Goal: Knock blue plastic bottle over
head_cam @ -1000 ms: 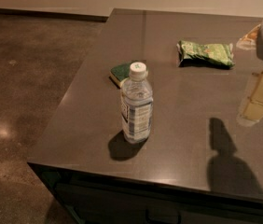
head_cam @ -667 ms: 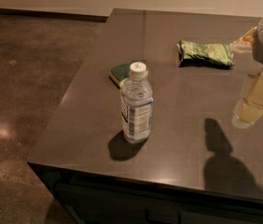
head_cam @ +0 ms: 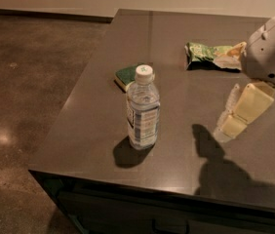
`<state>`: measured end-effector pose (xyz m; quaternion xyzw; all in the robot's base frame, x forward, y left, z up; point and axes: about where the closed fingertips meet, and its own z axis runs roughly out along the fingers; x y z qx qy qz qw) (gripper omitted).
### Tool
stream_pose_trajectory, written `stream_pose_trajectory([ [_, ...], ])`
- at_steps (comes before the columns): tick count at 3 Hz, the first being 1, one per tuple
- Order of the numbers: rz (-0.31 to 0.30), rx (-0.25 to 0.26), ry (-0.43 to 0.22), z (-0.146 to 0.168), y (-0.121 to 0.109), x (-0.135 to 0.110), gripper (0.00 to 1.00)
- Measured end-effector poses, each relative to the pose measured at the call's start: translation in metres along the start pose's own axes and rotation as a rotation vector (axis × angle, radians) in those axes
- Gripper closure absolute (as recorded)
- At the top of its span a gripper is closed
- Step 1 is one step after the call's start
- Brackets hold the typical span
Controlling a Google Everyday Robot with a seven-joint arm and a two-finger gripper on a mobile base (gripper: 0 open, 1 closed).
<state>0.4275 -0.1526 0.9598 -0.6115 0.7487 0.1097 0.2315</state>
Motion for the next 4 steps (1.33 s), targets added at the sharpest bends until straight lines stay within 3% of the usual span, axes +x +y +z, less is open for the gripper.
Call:
stream_pose_trajectory([
  [2,0.017,0.006,-0.185,0.042,0.005,-0.044,0.0],
  [4,0.052,-0.034,-0.286,0.072,0.01,-0.077,0.0],
])
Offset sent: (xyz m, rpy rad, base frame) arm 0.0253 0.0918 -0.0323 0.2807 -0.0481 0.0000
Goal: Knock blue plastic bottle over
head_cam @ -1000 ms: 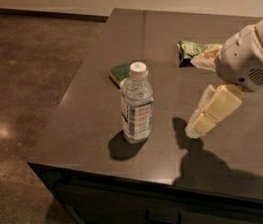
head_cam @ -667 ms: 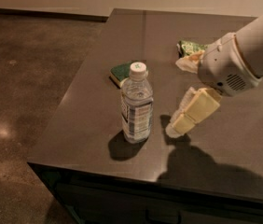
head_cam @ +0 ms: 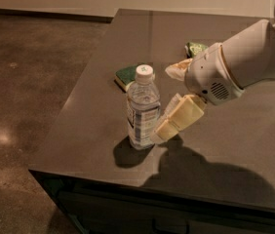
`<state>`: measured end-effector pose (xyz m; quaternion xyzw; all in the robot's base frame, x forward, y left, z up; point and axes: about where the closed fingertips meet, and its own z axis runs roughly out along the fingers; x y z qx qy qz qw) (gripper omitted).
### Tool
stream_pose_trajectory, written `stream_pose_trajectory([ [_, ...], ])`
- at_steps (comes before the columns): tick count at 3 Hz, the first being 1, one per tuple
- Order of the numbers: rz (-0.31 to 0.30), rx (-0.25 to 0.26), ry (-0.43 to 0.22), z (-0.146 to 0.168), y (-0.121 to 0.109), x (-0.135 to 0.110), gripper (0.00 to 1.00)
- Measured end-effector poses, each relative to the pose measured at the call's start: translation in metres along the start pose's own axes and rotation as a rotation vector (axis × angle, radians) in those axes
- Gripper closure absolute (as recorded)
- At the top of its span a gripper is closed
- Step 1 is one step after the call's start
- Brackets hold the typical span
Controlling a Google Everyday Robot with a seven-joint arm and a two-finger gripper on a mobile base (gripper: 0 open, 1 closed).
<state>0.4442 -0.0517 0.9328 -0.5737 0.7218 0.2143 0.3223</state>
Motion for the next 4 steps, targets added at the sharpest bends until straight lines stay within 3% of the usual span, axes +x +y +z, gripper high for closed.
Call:
stream_pose_trajectory([
  [1,0.024,-0.007,-0.048,0.009,0.002,-0.009,0.0],
  [2,0.034,-0.019,-0.09,0.019,0.007,-0.016,0.17],
  [4,0.041,-0.048,-0.13,0.027,0.007,-0.022,0.64],
])
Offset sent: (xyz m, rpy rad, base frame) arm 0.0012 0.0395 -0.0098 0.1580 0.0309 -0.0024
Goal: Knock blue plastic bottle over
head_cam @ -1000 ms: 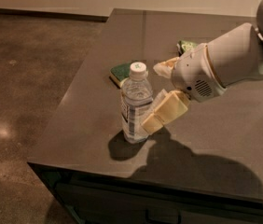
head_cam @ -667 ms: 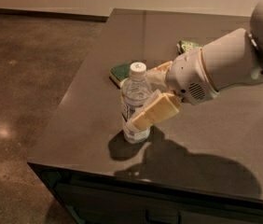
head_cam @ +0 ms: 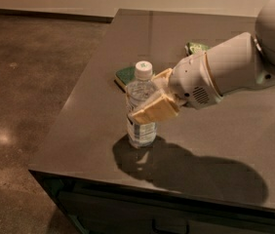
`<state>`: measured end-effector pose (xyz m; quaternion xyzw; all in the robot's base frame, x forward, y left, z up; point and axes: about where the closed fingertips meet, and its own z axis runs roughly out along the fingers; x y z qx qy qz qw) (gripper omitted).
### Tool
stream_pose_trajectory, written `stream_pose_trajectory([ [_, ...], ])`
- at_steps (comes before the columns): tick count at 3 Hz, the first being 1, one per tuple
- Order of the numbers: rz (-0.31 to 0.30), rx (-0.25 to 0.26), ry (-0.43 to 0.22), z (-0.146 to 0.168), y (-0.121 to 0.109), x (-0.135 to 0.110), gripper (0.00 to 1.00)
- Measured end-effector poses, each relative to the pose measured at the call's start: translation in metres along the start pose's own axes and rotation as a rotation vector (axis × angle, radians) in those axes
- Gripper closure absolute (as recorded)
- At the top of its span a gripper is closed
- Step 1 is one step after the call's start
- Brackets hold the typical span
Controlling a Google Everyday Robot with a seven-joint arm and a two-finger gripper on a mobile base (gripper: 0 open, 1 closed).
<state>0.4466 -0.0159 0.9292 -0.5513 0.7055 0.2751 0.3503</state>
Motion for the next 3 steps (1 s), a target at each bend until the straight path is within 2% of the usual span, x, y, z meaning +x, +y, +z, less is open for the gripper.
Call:
stream_pose_trajectory([
  [1,-0.016,0.007,0.013,-0.01,-0.016,-0.007,0.88],
  [2,-0.047,0.038,0.071,-0.028,-0.045,-0.015,1.0],
  [3,-0.109,0.09,0.183,-0.054,-0.079,-0.021,1.0],
])
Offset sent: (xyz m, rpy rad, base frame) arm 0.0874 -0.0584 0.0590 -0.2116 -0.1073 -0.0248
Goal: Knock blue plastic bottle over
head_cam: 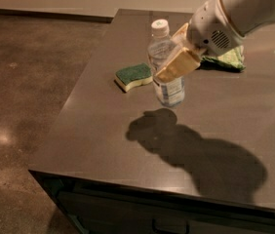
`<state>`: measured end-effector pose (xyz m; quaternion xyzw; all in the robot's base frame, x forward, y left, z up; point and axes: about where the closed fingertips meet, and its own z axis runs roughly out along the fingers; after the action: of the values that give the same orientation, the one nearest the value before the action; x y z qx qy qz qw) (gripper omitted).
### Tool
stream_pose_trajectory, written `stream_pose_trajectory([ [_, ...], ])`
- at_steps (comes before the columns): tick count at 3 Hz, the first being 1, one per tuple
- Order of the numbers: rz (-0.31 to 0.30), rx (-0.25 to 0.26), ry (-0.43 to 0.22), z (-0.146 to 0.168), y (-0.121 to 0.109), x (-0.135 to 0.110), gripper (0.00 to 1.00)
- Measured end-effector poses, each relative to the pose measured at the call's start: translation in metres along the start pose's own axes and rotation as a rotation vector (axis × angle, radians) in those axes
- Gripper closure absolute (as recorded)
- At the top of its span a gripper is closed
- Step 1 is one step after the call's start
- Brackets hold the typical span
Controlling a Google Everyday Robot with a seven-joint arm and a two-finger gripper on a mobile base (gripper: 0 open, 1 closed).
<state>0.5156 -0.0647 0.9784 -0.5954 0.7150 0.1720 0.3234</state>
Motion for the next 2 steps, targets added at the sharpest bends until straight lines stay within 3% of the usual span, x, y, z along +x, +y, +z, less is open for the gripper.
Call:
stream_pose_trajectory([
  [2,-0.057,0.029,0.317,-0.023,-0.037,0.035,1.0],
])
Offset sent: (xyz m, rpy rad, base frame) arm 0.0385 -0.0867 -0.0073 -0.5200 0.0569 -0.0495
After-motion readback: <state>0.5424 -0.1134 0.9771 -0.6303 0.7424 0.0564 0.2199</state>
